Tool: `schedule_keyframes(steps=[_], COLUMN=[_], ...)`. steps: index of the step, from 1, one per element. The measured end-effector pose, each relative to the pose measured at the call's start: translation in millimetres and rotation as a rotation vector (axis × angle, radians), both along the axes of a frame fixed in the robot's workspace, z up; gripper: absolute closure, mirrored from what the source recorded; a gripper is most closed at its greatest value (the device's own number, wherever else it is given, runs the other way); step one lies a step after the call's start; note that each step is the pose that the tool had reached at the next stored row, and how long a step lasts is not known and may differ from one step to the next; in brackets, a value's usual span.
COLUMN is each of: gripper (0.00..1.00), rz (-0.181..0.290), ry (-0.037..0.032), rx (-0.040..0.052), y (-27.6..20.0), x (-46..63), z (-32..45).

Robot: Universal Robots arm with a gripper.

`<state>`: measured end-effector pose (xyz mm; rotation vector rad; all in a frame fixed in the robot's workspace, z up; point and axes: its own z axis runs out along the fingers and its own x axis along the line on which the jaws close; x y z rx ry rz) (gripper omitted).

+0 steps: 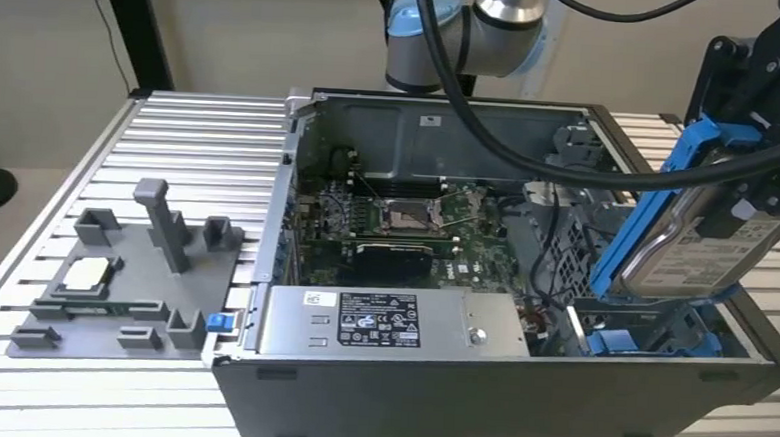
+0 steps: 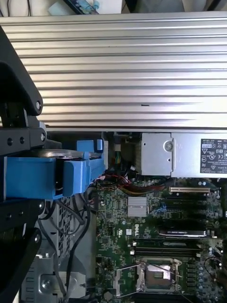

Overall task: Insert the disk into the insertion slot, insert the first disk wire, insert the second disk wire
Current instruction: 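Insert the disk into the insertion slot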

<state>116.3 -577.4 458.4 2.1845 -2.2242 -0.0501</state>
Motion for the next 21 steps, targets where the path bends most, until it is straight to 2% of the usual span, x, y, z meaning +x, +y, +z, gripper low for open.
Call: schedule_keyframes(steps=[21], gripper=[1.00], rz=[0.000], ry=[0.0000], rx=[0.0001], y=[0.0], x=[0.0], z=[-3.6])
